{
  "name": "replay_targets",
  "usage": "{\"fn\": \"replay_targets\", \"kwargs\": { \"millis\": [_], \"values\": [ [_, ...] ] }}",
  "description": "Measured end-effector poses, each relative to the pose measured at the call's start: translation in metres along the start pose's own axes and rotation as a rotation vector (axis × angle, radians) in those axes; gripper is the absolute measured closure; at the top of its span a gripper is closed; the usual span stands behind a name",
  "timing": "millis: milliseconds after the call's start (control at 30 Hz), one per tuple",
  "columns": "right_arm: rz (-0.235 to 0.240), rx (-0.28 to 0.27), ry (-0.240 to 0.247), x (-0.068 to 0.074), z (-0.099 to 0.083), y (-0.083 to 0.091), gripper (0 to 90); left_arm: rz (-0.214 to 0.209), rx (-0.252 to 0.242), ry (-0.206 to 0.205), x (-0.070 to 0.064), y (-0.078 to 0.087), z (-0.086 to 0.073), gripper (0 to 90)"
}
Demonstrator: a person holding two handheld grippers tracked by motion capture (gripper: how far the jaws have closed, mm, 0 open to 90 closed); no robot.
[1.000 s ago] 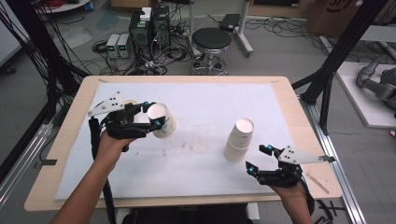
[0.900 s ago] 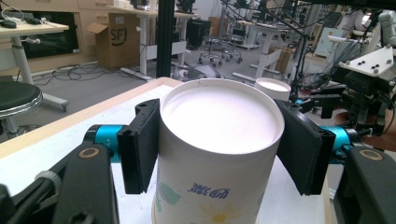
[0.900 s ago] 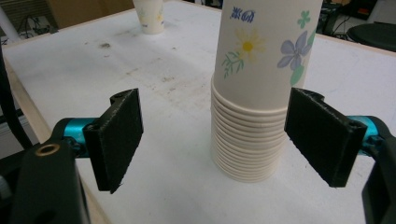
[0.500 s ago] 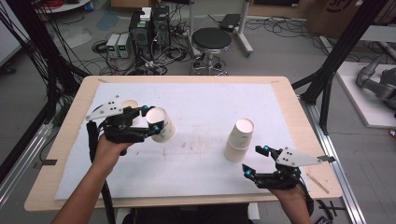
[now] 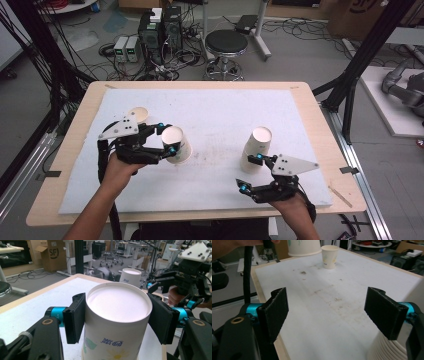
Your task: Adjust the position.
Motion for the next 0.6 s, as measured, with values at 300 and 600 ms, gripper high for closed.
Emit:
{"fn": "replay_targets", "kwargs": {
  "millis": [300,600],
  "values": [
    [0.076,0.029,0.06,-0.002,0.02,-0.042,19.9,-0.034,0.007,0.009,-0.007,-0.003,-0.016,35.1],
    [0.13,0.049,0.062,-0.008,0.025,-0.07,20.0,-0.087,0.026,0.011,-0.014,-0.007,-0.03,35.1]
  ]
}}
Point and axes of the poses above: each handheld gripper's, and its own axes: y roughly backward along the jaws, z roughly out of its top, x roughly to its left, the point moved 5 cm from there along -y, roughly forward along the jaws, and after that the axes turned 14 degrees about z, right-handed, at the moved point
